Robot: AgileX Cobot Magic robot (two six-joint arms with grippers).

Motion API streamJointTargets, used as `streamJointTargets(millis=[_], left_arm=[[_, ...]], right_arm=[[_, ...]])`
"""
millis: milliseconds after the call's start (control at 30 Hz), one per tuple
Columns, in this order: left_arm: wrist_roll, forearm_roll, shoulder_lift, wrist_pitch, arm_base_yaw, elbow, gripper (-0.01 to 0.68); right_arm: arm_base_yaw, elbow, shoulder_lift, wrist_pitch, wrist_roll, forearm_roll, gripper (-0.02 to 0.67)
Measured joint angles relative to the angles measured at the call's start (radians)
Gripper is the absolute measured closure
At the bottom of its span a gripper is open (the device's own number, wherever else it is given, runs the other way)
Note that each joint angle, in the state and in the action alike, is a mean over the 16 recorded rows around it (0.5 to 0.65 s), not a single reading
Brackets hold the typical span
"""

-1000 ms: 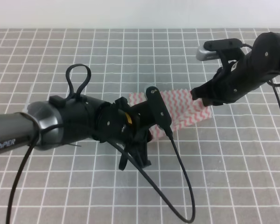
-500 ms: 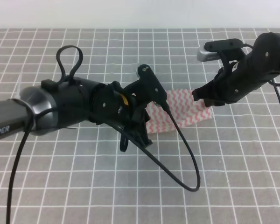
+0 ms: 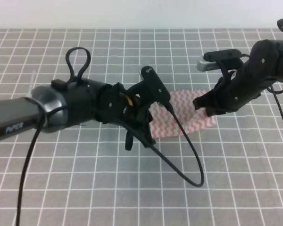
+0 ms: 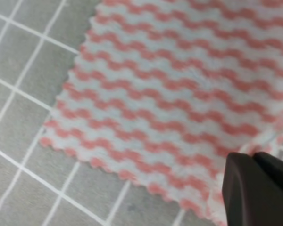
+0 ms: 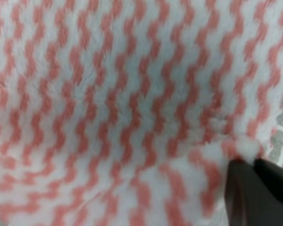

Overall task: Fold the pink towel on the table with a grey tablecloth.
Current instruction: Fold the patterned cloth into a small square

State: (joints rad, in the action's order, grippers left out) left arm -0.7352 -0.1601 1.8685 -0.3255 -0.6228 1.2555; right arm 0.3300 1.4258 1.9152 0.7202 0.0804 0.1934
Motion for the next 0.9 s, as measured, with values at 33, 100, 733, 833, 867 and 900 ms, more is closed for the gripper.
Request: streamJointTargets(millis=[33, 100, 733, 833, 867, 900], left_arm=[[0.001, 0.001, 0.003, -0.002, 0.002, 0.007, 0.675], [0.001, 0.004, 0.011, -0.005, 0.006, 0.022, 0.675], [0.003, 0.026, 0.098, -0.056, 0.028, 0.169, 0.675], [0.008, 0.030, 0.109, -0.062, 0.030, 0.187, 0.675], [0.010, 0.031, 0.114, -0.064, 0.030, 0.191, 0.675], [0.013, 0.032, 0.118, -0.064, 0.031, 0.196, 0.675]], right_arm=[[0.000, 0.000, 0.002, -0.001, 0.000, 0.000, 0.664], [0.000, 0.000, 0.004, -0.005, 0.000, 0.000, 0.664], [-0.002, -0.001, -0.004, -0.090, -0.001, -0.014, 0.665], [-0.002, -0.001, -0.003, -0.106, -0.002, -0.019, 0.665], [-0.002, -0.001, -0.002, -0.110, -0.002, -0.022, 0.665], [-0.002, -0.001, -0.001, -0.114, -0.003, -0.024, 0.665]])
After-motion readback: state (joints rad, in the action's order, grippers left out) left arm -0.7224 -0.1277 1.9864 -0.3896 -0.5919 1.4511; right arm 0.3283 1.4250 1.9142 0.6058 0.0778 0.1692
